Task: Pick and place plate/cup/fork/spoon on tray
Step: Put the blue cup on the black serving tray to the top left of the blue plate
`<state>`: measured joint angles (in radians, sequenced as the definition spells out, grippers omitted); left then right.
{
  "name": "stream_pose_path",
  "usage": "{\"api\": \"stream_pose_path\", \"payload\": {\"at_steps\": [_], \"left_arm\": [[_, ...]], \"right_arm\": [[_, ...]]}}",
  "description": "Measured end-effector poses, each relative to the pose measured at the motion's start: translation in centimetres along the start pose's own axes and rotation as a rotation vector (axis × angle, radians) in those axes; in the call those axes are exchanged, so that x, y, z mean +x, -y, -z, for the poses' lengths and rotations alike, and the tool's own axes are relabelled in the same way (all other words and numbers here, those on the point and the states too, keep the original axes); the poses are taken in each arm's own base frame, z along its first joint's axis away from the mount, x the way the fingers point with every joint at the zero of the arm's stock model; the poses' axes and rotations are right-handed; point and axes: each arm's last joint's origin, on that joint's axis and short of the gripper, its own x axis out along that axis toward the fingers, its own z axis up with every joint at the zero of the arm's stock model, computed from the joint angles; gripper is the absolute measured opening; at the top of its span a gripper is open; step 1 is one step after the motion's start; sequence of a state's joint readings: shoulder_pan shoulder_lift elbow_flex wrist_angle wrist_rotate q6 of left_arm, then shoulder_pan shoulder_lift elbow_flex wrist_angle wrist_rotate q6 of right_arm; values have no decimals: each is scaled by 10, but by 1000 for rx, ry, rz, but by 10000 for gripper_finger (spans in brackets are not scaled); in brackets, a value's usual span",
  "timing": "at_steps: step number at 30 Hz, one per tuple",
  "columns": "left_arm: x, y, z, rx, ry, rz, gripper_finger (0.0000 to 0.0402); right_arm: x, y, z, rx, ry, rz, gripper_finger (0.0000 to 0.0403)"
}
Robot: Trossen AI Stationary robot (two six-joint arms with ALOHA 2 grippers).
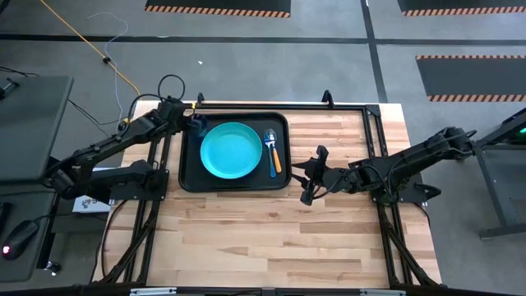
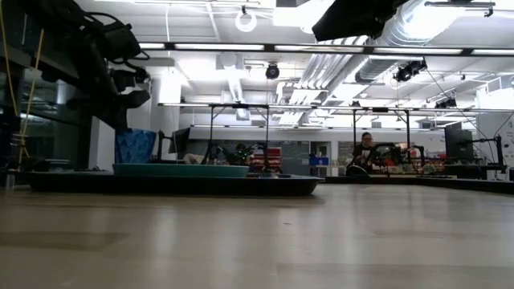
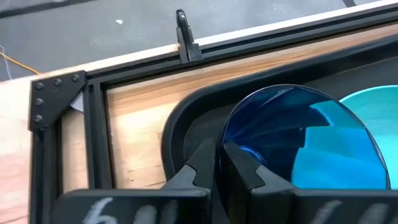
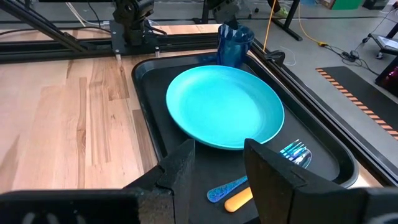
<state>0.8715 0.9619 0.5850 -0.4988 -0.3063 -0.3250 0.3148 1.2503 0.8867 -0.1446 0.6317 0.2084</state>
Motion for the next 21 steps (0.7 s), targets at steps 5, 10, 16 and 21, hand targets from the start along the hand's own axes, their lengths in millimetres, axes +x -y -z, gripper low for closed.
{"api": "stream_pose_path", "payload": {"at_steps": [5, 10, 16, 21], "left_arm": [[0, 0, 0, -17, 1, 3, 3], [0, 0, -1, -31, 10, -4, 6], [0, 0, -2, -36, 21, -5, 32], [0, 0, -2, -37, 20, -6, 67]], "right_arm": [[0, 0, 0, -3, 0, 0, 131], [0, 0, 0, -3, 0, 0, 131], [0, 0, 0, 0, 0, 0, 131], [0, 0, 0, 0, 0, 0, 131]]}}
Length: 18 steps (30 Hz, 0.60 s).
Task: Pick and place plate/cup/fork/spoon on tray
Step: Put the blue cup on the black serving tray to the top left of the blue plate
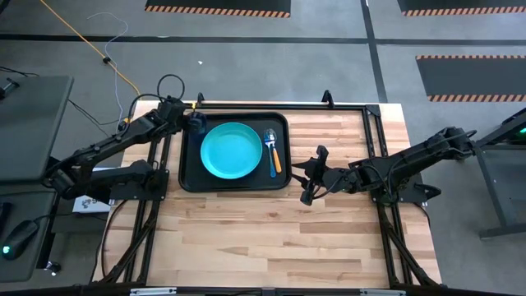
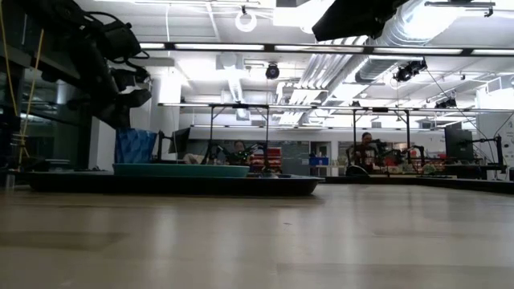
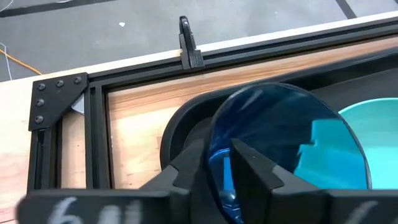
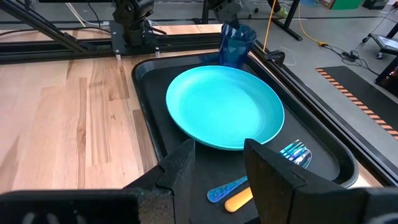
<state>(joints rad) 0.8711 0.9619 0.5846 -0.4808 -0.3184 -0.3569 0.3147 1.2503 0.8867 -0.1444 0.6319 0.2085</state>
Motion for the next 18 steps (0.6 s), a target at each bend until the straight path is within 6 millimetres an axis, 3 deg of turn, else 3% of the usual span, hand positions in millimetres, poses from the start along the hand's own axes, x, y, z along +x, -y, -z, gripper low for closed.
{"api": "stream_pose_path", "payload": {"at_steps": [12, 18], "left_arm": [[0, 0, 1, 13, -8, -2, 182], [-5, 1, -7, 24, 13, 6, 212]], "right_arm": [[0, 0, 0, 0, 0, 0, 131], [0, 0, 0, 0, 0, 0, 131]]}}
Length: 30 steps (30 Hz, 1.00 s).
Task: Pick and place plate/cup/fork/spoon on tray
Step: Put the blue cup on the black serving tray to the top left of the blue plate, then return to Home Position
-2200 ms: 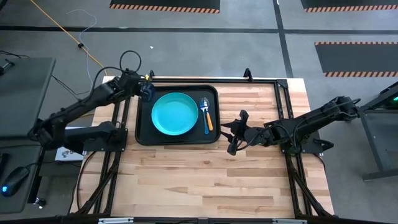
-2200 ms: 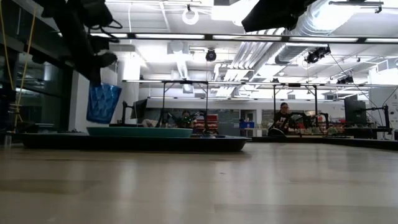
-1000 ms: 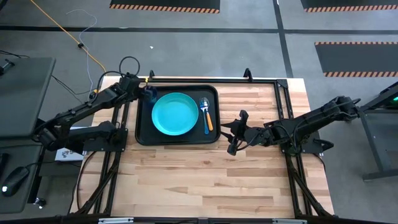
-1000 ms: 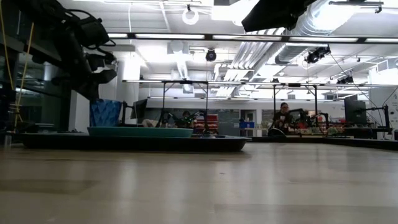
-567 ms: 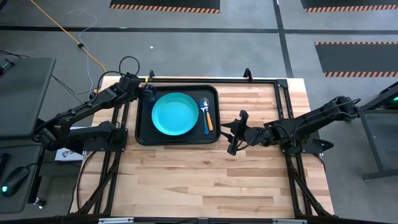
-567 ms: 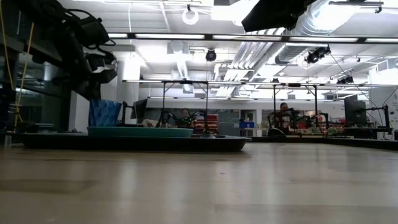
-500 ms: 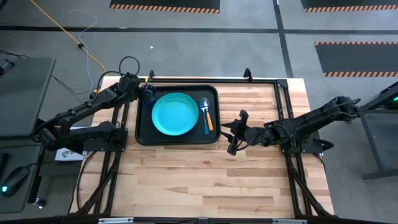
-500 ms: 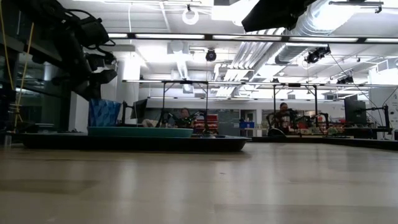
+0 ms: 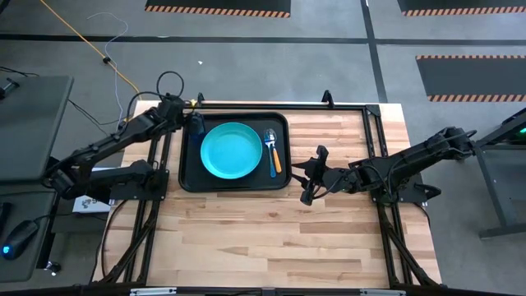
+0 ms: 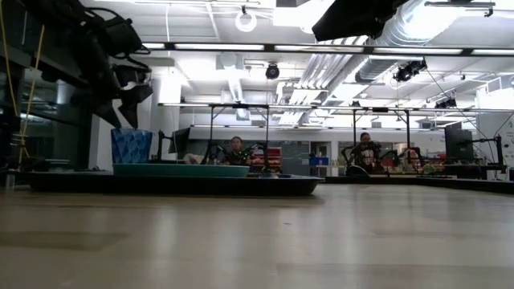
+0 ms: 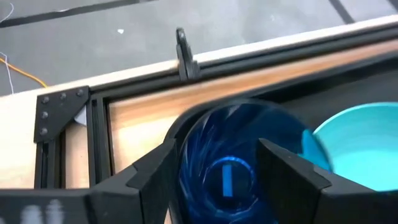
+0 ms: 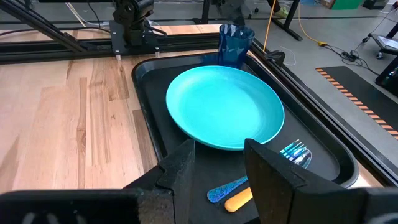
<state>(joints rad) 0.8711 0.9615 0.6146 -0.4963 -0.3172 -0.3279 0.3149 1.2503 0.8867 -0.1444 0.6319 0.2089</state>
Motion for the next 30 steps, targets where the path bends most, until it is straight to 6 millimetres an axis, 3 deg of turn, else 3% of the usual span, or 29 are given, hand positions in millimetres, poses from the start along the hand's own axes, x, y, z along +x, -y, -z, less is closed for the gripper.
{"api": "stream_pose_path", "payload": {"at_steps": [7, 16, 23, 30], "left_arm": [[-13, 3, -21, -9, 59, 42, 214], [-32, 15, -42, -13, 167, 313, 214], [-64, 30, -54, 45, 395, 596, 214], [-99, 40, -49, 159, 527, 793, 214]], "right_arm": [[0, 0, 0, 0, 0, 0, 131], [0, 0, 0, -7, 0, 0, 131], [0, 0, 0, -16, 1, 7, 131], [0, 0, 0, -15, 1, 7, 131]]}}
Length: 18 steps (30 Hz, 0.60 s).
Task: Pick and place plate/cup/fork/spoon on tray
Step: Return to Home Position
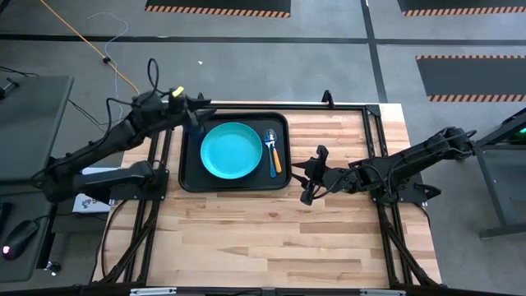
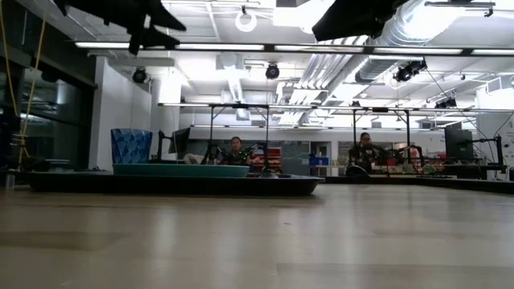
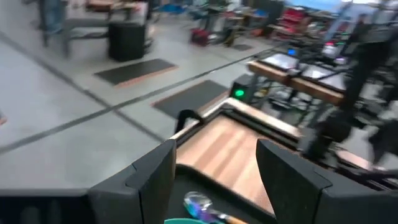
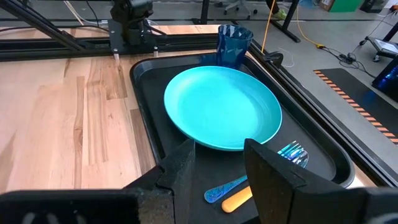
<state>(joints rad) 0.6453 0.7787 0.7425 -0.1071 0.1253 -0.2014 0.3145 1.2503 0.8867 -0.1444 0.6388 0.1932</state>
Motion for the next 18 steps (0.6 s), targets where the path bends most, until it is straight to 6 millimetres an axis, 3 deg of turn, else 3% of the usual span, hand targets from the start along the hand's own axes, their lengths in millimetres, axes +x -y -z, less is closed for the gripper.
{"api": "stream_pose_path", "payload": {"at_steps": [13, 18], "left_arm": [[-41, 35, -8, 55, 108, 230, 213], [-52, 38, 5, 56, 105, 282, 186]], "right_arm": [[0, 0, 0, 0, 0, 1, 131], [0, 0, 0, 2, 0, 1, 131]]}}
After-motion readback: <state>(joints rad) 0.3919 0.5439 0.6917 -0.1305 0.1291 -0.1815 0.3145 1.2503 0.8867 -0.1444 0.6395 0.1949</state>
